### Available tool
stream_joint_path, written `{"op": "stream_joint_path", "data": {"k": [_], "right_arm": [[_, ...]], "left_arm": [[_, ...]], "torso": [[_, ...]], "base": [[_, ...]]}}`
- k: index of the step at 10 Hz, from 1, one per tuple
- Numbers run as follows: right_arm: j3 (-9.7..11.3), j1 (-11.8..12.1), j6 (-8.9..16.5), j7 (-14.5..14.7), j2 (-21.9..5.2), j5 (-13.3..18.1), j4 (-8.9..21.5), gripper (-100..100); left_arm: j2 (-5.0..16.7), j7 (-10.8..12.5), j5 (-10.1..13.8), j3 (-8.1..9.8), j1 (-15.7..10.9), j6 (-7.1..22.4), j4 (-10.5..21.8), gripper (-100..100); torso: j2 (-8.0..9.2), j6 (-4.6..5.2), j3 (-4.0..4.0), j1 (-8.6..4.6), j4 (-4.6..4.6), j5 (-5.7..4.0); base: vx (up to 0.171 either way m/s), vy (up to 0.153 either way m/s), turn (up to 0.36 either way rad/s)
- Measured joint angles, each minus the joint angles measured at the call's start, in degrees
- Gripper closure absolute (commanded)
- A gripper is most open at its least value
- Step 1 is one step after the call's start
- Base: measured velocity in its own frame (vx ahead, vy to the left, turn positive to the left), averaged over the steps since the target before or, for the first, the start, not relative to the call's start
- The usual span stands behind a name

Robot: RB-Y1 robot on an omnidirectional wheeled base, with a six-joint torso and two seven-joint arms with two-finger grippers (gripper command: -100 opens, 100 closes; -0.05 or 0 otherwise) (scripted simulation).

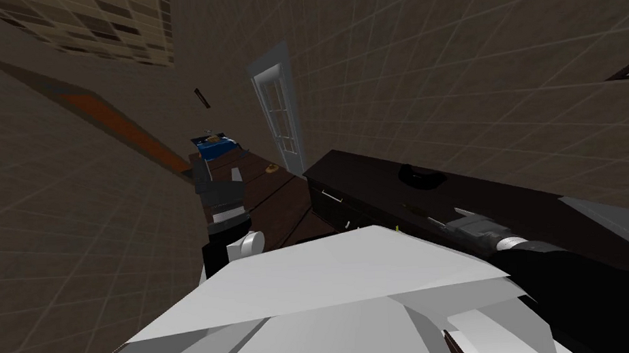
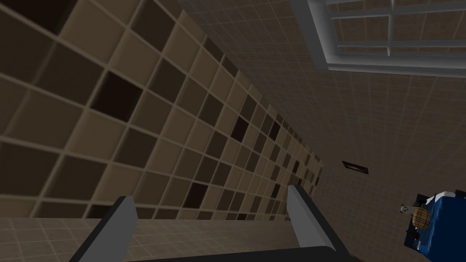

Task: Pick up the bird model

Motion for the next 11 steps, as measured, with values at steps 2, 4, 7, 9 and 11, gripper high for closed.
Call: {"op": "stream_joint_path", "data": {"k": [2,4,7,9,11], "right_arm": [[-0.25,2.96,1.61,0.71,-1.72,1.35,-0.06,-100],[0.04,6.11,2.06,3.26,-2.51,4.04,1.78,-100],[0.70,9.25,4.04,4.78,-5.30,6.35,3.26,-100],[1.59,12.22,5.57,6.14,-7.05,8.42,3.94,-100],[2.56,13.53,6.25,7.32,-8.35,9.75,5.07,-100]], "left_arm": [[0.00,0.00,0.00,0.00,0.01,0.00,0.00,0],[0.00,0.00,0.00,0.00,0.01,0.00,0.00,0],[0.00,0.00,0.00,0.00,0.01,0.00,0.00,0],[0.00,0.00,0.00,0.01,0.01,0.00,0.00,0],[0.00,0.00,0.00,0.01,0.01,0.00,0.00,0]], "torso": [[0.01,0.04,0.01,0.00,0.00,0.00],[-0.04,0.04,-0.02,-0.01,-0.01,-0.01],[-0.02,0.04,-0.01,0.00,0.00,0.00],[-0.02,0.06,-0.01,0.00,0.00,-0.01],[0.02,0.08,0.01,-0.02,0.01,-0.01]], "base": [[0.030,0.014,0.195],[0.037,0.009,0.145],[0.032,0.012,0.170],[0.034,0.008,0.164],[0.019,0.002,0.061]]}}
